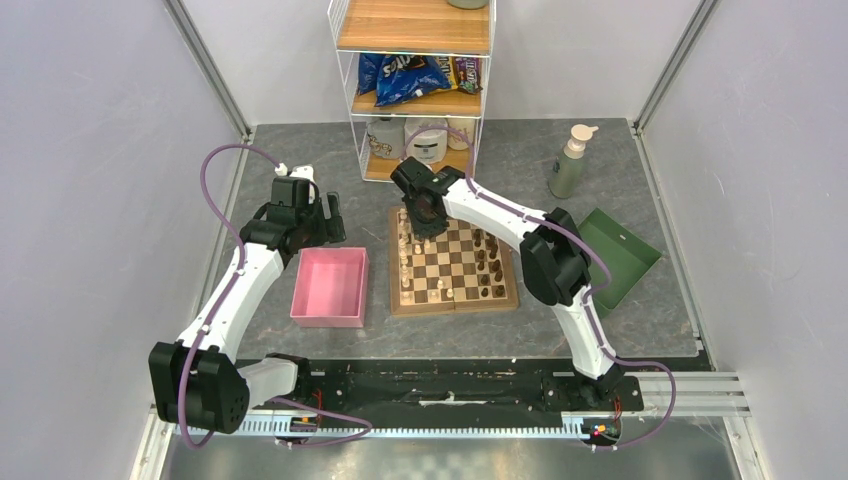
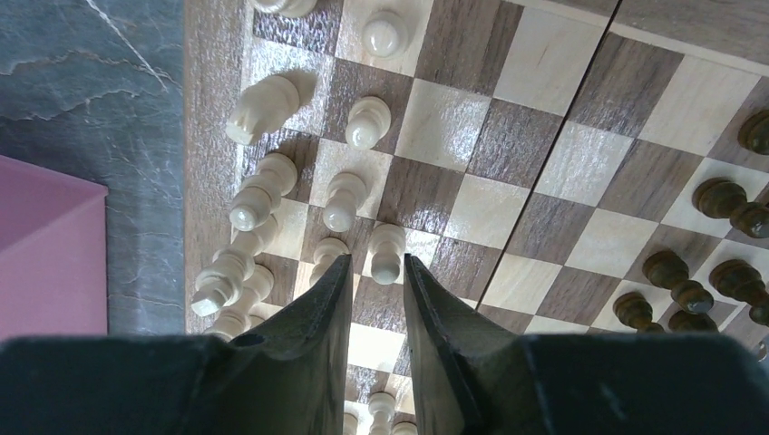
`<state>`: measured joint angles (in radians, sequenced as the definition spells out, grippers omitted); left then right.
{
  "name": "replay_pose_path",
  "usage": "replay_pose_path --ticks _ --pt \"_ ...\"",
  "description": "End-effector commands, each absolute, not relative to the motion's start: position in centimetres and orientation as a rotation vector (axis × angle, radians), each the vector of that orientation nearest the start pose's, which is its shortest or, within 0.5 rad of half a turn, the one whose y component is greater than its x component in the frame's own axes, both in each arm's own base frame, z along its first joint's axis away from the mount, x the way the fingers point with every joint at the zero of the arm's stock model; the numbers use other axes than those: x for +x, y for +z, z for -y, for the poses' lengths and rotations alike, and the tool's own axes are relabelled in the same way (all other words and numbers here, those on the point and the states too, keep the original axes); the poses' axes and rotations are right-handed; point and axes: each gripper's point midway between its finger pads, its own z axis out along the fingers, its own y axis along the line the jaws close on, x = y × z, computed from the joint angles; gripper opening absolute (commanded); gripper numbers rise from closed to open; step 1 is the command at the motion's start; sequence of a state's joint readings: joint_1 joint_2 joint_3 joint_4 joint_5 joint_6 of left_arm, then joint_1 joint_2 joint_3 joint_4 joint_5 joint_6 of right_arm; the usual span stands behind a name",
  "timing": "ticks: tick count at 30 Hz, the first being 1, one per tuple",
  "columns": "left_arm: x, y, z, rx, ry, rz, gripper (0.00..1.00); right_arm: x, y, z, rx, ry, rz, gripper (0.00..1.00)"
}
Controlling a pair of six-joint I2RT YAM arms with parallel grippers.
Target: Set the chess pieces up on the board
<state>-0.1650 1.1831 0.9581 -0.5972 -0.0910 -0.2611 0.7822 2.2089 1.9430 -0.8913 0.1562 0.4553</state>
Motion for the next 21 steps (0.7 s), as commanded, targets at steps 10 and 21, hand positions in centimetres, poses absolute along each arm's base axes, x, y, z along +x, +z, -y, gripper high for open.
replay_pose_path --ticks 10,21 --pt "31.4 16.2 5.0 -0.172 -0.133 -2.355 0.92 35.6 6.1 -33.7 -0.377 0.132 -2.715 0.30" --pt "31.5 16.2 5.0 -0.174 -0.130 -2.355 0.93 35.2 8.8 -32.6 -0.369 0.125 -2.664 0.18"
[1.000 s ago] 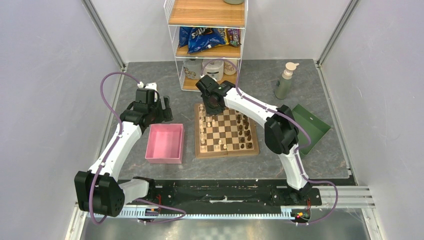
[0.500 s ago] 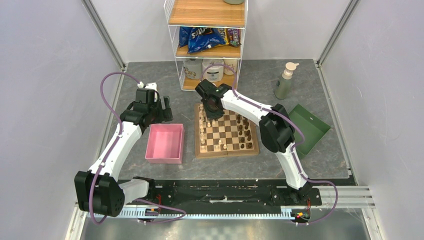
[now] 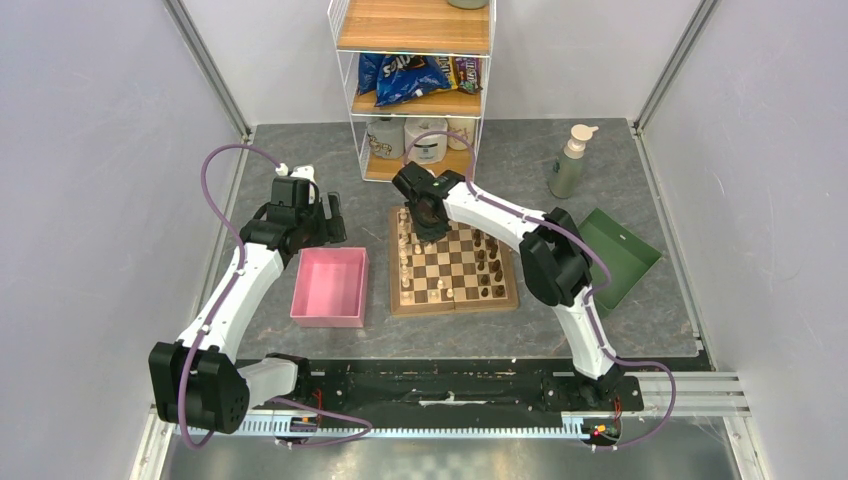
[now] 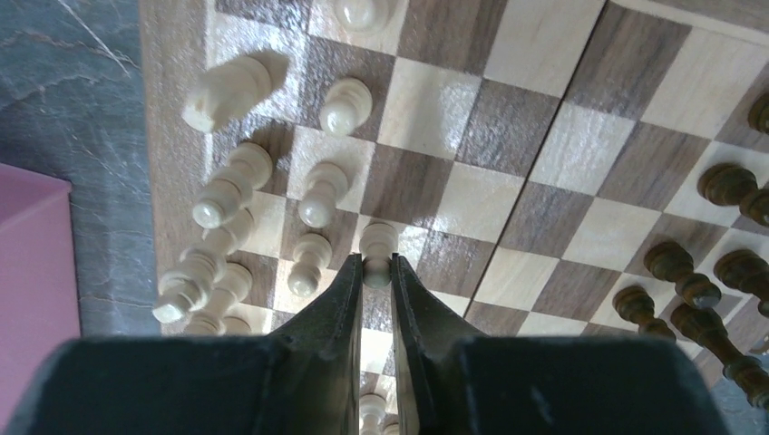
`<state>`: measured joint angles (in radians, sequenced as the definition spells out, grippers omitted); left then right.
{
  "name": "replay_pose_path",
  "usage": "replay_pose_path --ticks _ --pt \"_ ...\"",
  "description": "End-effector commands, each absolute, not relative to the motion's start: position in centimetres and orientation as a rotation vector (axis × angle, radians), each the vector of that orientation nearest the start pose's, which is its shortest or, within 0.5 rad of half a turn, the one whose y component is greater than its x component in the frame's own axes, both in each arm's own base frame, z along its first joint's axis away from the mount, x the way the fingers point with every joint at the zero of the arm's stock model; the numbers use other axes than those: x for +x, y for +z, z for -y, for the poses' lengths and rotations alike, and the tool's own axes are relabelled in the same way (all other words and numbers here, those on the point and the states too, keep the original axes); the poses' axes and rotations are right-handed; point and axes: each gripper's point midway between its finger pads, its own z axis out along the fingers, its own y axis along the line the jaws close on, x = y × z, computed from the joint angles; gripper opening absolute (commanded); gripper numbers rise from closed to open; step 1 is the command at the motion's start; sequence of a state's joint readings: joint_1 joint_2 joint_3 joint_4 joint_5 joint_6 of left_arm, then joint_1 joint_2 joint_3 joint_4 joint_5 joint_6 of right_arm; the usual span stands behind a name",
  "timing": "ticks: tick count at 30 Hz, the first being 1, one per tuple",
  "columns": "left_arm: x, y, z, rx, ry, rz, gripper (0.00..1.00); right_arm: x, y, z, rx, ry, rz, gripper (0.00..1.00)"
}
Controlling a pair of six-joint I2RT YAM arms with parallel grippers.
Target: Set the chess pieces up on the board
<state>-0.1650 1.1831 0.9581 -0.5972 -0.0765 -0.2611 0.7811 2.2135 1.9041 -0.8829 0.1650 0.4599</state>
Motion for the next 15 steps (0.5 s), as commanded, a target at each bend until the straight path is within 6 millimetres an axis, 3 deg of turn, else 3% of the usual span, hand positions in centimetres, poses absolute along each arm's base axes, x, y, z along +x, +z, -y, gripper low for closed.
replay_pose_path --ticks 1,9,15 --pt "31.4 16.2 5.0 -0.174 -0.131 -2.356 0.92 35.0 9.3 -32.6 -0.366 0.138 -2.659 0.18" --pt "31.5 16.1 5.0 -0.171 -0.131 -2.358 0.93 31.4 9.2 -33.8 -0.399 0.198 -2.682 0.18" --pt "31.4 16.2 5.0 -0.171 -0.131 -2.357 0.93 31.1 7.6 -34.9 -0.419 0.205 -2.697 0.18"
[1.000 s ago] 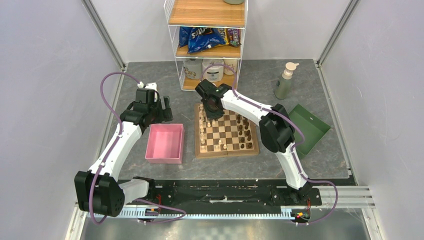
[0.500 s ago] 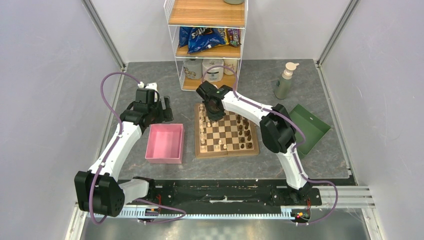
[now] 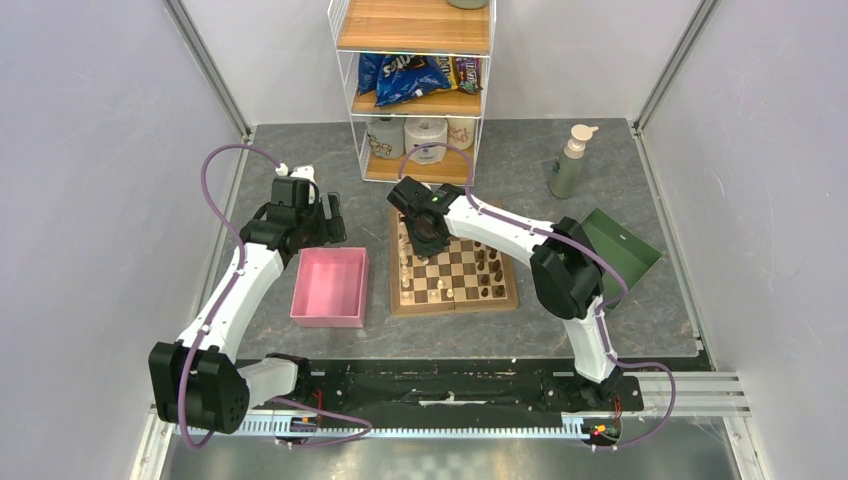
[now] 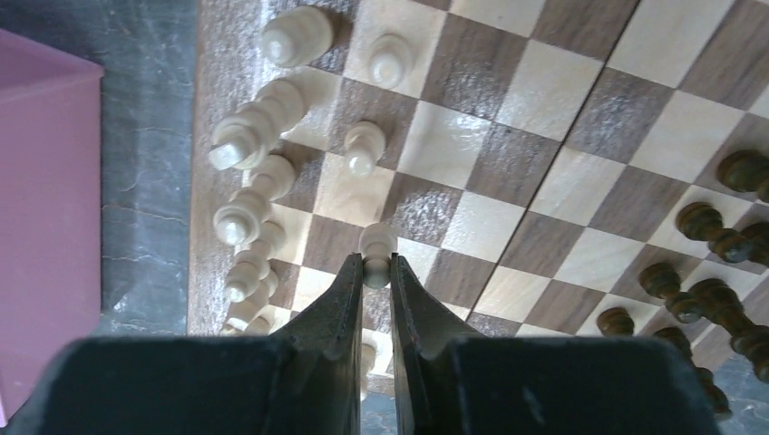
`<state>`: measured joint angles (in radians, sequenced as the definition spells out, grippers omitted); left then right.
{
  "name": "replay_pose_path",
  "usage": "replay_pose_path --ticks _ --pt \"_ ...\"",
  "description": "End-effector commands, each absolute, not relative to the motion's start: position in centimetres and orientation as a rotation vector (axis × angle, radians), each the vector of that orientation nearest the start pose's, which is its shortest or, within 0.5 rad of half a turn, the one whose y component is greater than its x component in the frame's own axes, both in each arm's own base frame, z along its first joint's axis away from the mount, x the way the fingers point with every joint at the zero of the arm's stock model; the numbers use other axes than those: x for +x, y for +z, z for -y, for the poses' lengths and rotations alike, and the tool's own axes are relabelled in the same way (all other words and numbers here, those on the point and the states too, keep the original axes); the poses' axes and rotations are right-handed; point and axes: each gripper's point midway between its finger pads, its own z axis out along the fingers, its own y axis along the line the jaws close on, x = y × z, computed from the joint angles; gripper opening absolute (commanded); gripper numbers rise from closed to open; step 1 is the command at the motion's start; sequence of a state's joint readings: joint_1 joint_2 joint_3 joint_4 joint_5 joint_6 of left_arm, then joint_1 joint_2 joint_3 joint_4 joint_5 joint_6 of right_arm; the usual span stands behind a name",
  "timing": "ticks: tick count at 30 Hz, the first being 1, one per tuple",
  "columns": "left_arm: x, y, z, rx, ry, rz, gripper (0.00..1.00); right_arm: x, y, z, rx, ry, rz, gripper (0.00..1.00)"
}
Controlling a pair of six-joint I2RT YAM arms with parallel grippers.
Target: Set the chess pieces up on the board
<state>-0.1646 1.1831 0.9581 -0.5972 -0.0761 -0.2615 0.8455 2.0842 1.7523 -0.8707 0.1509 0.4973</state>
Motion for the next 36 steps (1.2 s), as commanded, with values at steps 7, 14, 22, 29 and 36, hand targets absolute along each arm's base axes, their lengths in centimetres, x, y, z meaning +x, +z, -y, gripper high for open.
replay_pose_path --ticks 7,14,22,29,36 --pt "31.4 16.2 4.9 -0.173 -0.126 -2.356 0.93 31.9 7.1 -35.7 -0.437 0.202 -2.685 0.18" --pt "31.4 16.2 5.0 -0.172 -0.130 -2.354 0.92 32.0 6.6 -36.2 -0.440 0.224 -2.693 0.18" --pt "31.4 16.3 5.0 -0.172 -0.130 -2.354 0.92 32.0 6.5 -36.4 -0.445 0.228 -2.695 0.19" --pt "31.4 16.2 5.1 -0.170 -0.134 -2.356 0.93 31.9 6.6 -36.4 -0.451 0.231 -2.694 0.25" --pt "31.4 16.2 5.1 -0.169 -0.135 -2.356 0.93 31.9 8.9 -36.6 -0.452 0.286 -2.658 0.38"
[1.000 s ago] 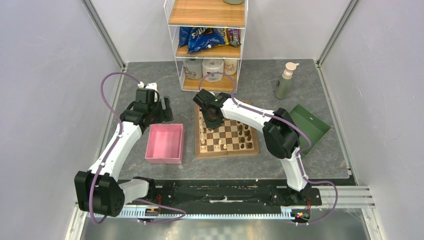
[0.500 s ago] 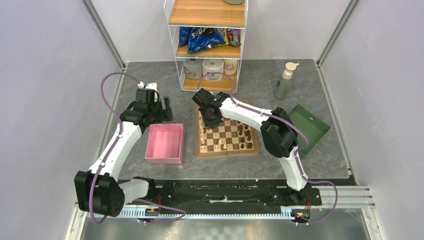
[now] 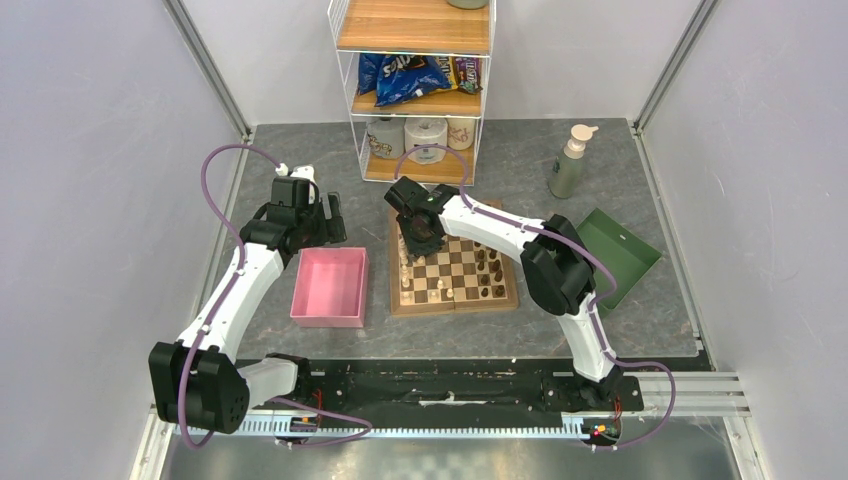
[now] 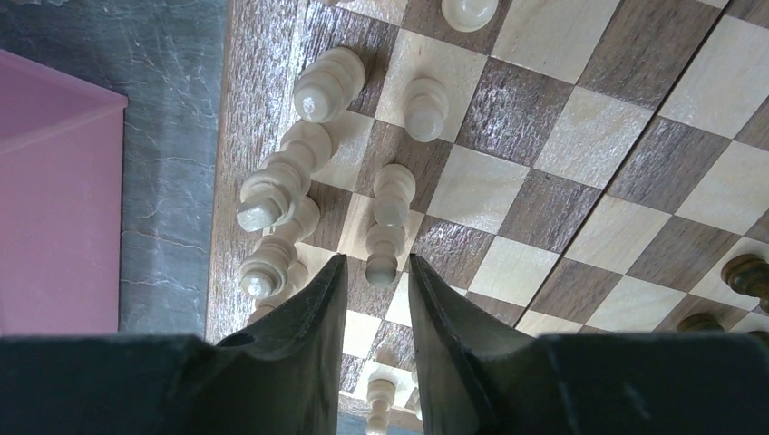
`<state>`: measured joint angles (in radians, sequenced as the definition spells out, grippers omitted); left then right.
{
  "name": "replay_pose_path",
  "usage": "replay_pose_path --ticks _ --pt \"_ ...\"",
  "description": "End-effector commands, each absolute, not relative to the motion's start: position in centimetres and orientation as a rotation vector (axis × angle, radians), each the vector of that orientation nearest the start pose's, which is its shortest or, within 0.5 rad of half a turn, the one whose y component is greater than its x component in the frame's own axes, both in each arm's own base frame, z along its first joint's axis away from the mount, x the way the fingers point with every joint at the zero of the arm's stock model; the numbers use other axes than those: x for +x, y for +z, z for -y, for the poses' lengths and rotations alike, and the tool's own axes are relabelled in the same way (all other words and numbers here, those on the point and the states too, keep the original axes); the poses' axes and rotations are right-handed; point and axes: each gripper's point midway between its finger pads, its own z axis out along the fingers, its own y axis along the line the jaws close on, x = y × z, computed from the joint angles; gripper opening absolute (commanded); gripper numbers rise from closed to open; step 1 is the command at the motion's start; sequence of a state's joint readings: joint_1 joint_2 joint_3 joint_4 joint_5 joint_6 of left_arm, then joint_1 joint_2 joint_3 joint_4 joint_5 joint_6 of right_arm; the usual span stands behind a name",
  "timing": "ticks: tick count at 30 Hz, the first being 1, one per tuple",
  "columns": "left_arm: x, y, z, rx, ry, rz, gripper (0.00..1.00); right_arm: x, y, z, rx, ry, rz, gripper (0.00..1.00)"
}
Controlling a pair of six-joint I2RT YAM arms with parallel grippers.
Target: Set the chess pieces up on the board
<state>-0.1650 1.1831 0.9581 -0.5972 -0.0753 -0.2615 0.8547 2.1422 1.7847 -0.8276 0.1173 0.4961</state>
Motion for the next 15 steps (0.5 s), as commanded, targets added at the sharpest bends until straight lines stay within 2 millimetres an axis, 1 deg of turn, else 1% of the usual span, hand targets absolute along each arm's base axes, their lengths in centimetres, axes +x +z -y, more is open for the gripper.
replay_pose_path --ticks 1,4,7,9,12,15 --pt "31.4 16.2 5.0 -0.171 -0.133 -2.355 0.93 31.9 9.6 -36.6 -0.449 0.293 -2.646 0.39" --pt "31.4 16.2 5.1 -0.170 -0.133 -2.355 0.93 31.7 10.9 -35.8 -0.436 0.286 -2.622 0.40" --pt "31.4 16.3 5.1 -0.170 -0.135 -2.353 0.93 31.1 11.6 -34.5 -0.415 0.258 -2.617 0.41" --pt "31.4 16.3 5.0 -0.170 -0.133 -2.354 0.93 30.5 11.5 -33.6 -0.400 0.243 -2.629 0.41" --pt "31.4 16.3 5.1 -0.169 -0.136 -2.354 0.93 29.3 10.9 -32.4 -0.375 0.217 -2.665 0.41" --pt "31.4 16.3 5.1 -0.170 -0.138 -2.354 0.93 28.1 10.0 -31.9 -0.348 0.224 -2.709 0.41"
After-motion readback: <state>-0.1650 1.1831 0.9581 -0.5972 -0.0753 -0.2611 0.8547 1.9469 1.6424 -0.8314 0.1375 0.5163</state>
